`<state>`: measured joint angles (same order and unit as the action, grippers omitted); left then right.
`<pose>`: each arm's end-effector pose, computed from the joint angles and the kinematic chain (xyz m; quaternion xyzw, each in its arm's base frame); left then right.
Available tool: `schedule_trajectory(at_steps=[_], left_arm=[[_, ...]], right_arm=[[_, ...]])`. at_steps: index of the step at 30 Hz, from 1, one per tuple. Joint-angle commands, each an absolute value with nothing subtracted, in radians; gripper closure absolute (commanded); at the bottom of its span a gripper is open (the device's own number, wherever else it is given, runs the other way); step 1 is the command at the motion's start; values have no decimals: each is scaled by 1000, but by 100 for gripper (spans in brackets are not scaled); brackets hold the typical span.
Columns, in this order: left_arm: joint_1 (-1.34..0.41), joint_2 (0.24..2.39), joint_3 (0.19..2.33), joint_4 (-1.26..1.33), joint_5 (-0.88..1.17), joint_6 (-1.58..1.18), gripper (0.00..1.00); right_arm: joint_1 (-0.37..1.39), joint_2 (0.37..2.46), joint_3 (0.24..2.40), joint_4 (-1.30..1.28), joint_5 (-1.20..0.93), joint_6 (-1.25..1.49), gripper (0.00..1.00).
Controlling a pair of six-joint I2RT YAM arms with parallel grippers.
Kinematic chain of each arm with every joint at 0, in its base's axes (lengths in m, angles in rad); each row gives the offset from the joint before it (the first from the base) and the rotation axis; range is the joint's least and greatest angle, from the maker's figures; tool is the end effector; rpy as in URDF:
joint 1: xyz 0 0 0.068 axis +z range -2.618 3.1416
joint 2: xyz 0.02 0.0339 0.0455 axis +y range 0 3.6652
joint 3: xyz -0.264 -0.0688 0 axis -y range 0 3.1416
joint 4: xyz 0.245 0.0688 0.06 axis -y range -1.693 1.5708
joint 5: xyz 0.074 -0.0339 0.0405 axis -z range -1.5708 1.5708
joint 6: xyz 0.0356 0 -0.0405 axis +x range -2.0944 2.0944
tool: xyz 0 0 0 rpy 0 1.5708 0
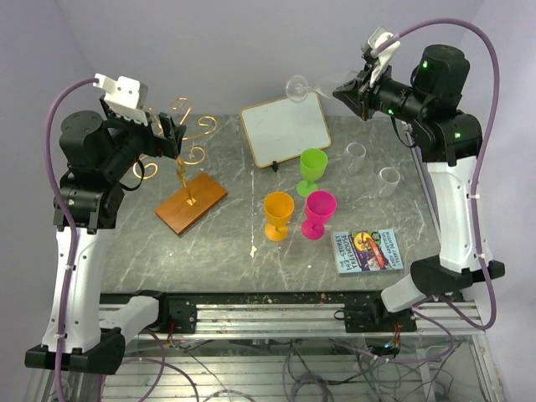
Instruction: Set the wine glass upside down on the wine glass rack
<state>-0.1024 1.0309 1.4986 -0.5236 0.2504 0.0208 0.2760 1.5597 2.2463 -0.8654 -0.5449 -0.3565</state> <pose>0.1824 -0.0276 0.4979 0.1300 0.7143 -0.1185 0.6774 0.2560 0.0917 0.5606 -0.3938 0.6488 0.1815 0.6253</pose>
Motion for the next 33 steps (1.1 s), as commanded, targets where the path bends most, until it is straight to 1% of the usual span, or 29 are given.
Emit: schedule_trajectory(at_steps=[1,3,4,7,13,15,19,24,28,33], left_arm=[[-92,1023,1496,-474,320,-54,0],[-92,1036,1505,-478,353,-88,5],[-92,1045,1513,-479,370,-109,6],[-93,1077,1537,-463,433,-170,5],[-126,1161,1551,-378,540,-300,5],[-167,1189,1554,-353,542,-315,5],[-257,1250,1590,-339,478,-290,6],[-291,1301,1603,-280,418,-315,10],[-303,1339,1619,-243,408,-319,14],[-313,1345,1598,-172,489,-331,25]], right_arm=[[285,1481,2159,-661,-581,-242,100],[301,1469,2127,-612,-556,-199,100],[311,1459,2113,-592,-539,-186,100],[322,1447,2099,-539,-520,-140,100],[338,1431,1992,-413,-543,-37,100],[345,1436,1968,-383,-568,-5,100],[351,1434,1943,-329,-629,55,100],[352,1417,1915,-293,-706,114,100],[351,1391,1880,-265,-767,142,100],[351,1378,1855,-233,-820,173,100]])
